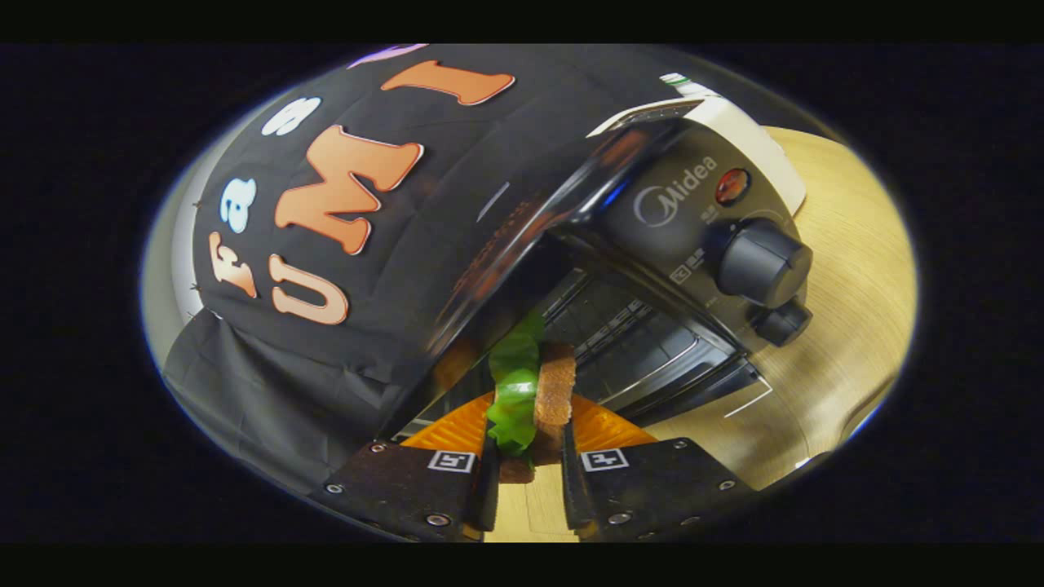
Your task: Open the toaster oven, put the food inside, and close the toaster oven door.
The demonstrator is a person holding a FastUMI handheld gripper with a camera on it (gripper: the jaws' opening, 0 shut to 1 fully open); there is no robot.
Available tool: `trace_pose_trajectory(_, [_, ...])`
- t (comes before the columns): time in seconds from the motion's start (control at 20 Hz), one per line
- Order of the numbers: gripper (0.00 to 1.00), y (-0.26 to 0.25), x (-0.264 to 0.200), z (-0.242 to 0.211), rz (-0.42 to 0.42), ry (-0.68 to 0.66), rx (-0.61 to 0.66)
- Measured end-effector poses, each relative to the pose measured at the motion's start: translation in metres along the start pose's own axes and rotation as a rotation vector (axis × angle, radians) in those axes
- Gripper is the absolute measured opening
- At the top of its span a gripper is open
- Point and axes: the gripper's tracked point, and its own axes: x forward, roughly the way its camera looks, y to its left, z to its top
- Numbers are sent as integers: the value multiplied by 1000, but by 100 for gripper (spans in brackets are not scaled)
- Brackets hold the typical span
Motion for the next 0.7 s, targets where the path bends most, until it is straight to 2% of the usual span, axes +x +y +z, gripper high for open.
trace_pose_trajectory(0.35, [33, -14, 29, 7, -88, -121, 9])
trace_pose_trajectory(0.45, [34, -14, 36, 9, -103, -135, 65])
trace_pose_trajectory(0.6, [35, -11, 35, 11, -121, -174, -16])
trace_pose_trajectory(0.7, [42, -11, 30, 13, -141, -191, -66])
